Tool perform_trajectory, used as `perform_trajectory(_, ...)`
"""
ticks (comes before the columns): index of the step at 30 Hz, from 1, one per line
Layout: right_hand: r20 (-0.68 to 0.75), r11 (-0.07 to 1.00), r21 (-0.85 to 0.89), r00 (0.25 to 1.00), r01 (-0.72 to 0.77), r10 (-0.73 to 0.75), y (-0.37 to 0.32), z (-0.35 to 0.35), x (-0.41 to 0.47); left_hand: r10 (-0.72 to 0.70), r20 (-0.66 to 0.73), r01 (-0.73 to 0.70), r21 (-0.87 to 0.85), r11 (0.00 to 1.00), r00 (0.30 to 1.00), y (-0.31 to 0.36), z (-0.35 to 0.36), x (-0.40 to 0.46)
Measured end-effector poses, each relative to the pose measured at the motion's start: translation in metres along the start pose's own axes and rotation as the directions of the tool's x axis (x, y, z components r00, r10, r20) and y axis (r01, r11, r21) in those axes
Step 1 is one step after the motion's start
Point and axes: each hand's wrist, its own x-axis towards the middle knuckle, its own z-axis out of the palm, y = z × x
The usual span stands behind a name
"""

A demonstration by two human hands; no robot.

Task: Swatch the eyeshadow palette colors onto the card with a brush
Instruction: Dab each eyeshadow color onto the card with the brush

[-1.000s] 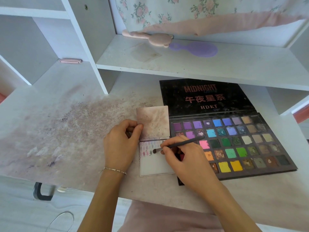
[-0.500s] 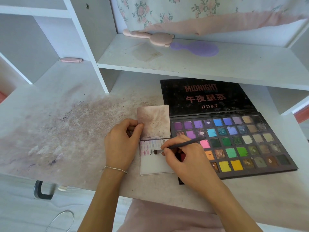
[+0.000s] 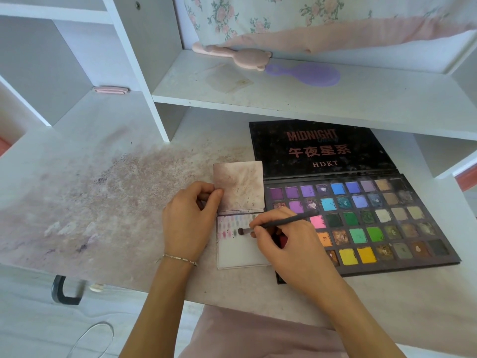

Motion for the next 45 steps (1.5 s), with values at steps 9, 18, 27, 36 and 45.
perform_trajectory(9, -0.145, 0.956, 0.284, 0.989, 0.068, -0.027, -0.002, -0.007, -0.005, -0.004, 0.007, 0.004, 0.001, 1.0, 1.0, 0.0, 0.0, 0.0)
perform_trajectory(18, -0.33, 0.969, 0.234, 0.944, 0.081, 0.001, 0.014, -0.039, -0.019, -0.012, 0.012, 0.012, 0.015, 1.0, 1.0, 0.001, 0.0, 0.0)
perform_trajectory(27, -0.498, 0.989, 0.121, 0.857, -0.085, 0.134, 0.048, -0.079, -0.026, -0.039, -0.001, 0.039, 0.07, 0.997, 0.999, 0.004, 0.002, 0.0)
perform_trajectory(36, -0.57, 0.985, -0.06, 0.816, -0.161, 0.099, 0.069, -0.095, -0.03, -0.03, -0.028, 0.032, 0.054, 0.998, 0.999, 0.006, 0.004, -0.004)
perform_trajectory(45, -0.524, 0.98, -0.125, 0.849, -0.153, 0.066, 0.074, -0.091, -0.028, -0.049, -0.03, 0.05, 0.023, 0.998, 0.998, 0.008, 0.004, -0.005)
